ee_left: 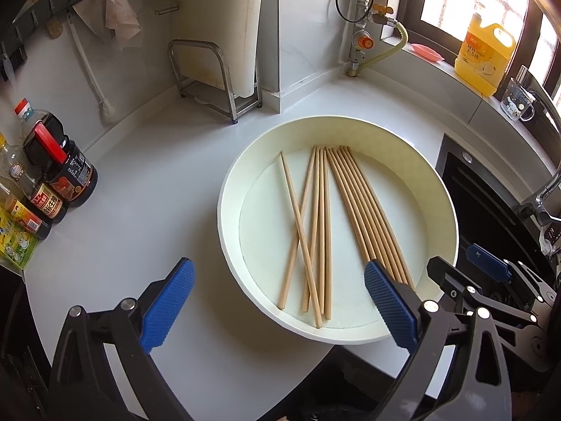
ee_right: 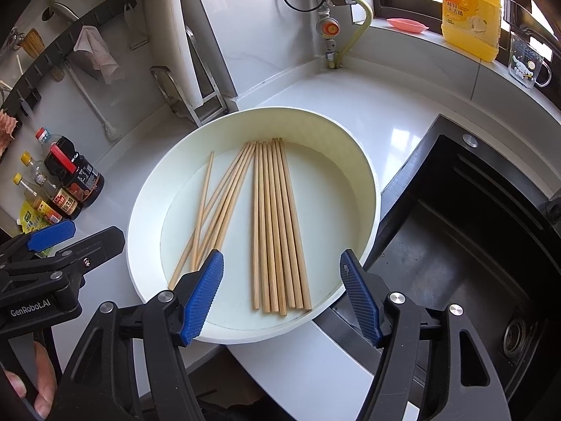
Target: Organize utensils
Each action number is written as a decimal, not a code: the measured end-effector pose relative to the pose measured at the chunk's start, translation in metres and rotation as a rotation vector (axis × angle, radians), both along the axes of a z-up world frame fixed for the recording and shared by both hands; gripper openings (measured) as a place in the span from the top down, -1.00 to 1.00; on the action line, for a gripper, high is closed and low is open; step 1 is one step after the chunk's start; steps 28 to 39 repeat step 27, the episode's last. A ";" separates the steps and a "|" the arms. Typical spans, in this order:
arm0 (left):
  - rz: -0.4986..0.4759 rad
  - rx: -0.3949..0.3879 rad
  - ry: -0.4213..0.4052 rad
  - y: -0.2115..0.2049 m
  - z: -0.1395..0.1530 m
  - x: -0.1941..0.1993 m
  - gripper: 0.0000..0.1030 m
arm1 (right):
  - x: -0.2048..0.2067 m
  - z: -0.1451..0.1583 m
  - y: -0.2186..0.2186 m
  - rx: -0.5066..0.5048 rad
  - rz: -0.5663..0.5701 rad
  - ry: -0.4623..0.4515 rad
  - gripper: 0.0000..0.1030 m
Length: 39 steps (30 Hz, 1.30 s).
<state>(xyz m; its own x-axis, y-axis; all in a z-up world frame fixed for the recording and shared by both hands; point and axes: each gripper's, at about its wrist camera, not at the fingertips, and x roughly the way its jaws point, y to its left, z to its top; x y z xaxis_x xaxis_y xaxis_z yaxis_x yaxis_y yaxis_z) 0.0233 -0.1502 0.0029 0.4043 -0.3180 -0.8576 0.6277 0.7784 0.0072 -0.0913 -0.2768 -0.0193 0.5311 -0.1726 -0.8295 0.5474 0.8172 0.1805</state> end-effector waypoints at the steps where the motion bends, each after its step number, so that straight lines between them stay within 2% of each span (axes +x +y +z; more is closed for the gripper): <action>1: 0.000 -0.002 -0.001 0.000 0.000 0.000 -0.85 | 0.000 0.000 0.000 0.000 0.000 0.001 -0.28; 11: -0.009 -0.007 0.027 -0.001 -0.004 0.000 -0.85 | 0.003 -0.001 0.002 -0.007 0.013 0.005 -0.28; 39: -0.015 0.016 0.032 -0.002 -0.008 -0.001 -0.86 | 0.004 -0.002 0.002 -0.006 0.018 0.008 -0.28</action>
